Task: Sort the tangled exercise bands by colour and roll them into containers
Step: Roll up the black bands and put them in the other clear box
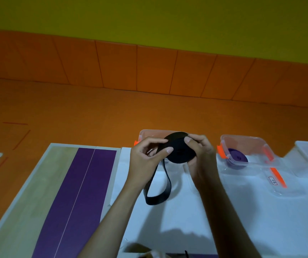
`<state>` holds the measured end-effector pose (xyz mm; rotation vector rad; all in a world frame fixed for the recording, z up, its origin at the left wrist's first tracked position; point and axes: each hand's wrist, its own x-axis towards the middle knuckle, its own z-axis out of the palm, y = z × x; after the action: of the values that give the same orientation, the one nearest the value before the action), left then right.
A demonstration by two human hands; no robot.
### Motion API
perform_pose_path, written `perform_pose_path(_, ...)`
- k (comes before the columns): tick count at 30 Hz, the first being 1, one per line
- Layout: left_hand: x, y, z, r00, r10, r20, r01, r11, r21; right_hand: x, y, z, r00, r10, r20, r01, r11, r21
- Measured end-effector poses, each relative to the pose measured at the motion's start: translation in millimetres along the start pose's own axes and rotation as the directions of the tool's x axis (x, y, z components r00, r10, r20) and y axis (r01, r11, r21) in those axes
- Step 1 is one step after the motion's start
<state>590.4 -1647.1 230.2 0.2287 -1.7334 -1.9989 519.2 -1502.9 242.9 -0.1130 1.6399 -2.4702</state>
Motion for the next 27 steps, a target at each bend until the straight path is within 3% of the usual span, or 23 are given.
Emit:
perform_pose_path(3, -0.5, -3.1, -2.9, 0.999, -0.026, -0.022, 0.026, 1.000, -0.012, 1.3, -2.5, -5.9, 0.997, 0.031, 0.066, -0.023, 0.992, -0.122)
perform_pose_path(5, 0.0, -5.1, -6.3, 0.999, -0.046, -0.029, 0.045, 0.998, -0.033, 3.6, -3.4, -13.8, 0.988, -0.033, 0.150, 0.081, 0.941, -0.327)
perform_pose_path(7, 1.1, -3.5, -5.6, 0.997, -0.061, -0.035, 0.060, 0.997, -0.042, 4.9, -2.7, -17.9, 0.972, -0.130, 0.193, 0.199, 0.895, -0.399)
perform_pose_path(12, 5.3, 0.6, -4.0, 0.998, -0.051, 0.034, 0.050, 0.998, 0.023, 6.4, -2.0, -14.0, 0.954, -0.282, 0.099, 0.298, 0.861, -0.413)
perform_pose_path(16, 15.2, 4.3, -14.7, 0.984, -0.084, 0.157, 0.075, 0.995, 0.064, 6.7, 3.8, -23.9, 0.969, -0.206, 0.135, 0.244, 0.876, -0.415)
perform_pose_path(21, 14.0, 4.5, -4.9, 0.997, -0.047, 0.061, 0.040, 0.993, 0.111, 12.5, -2.7, -27.3, 0.957, -0.219, 0.191, 0.282, 0.859, -0.427)
perform_pose_path(23, 12.4, 2.4, -4.3, 0.990, -0.091, 0.104, 0.082, 0.992, 0.094, 13.4, -3.7, -26.6, 0.952, -0.248, 0.176, 0.302, 0.851, -0.431)
perform_pose_path(27, 14.7, 3.2, -6.6, 0.981, -0.131, 0.141, 0.120, 0.989, 0.081, 10.4, 0.5, -31.9, 0.963, -0.143, 0.229, 0.233, 0.870, -0.434)
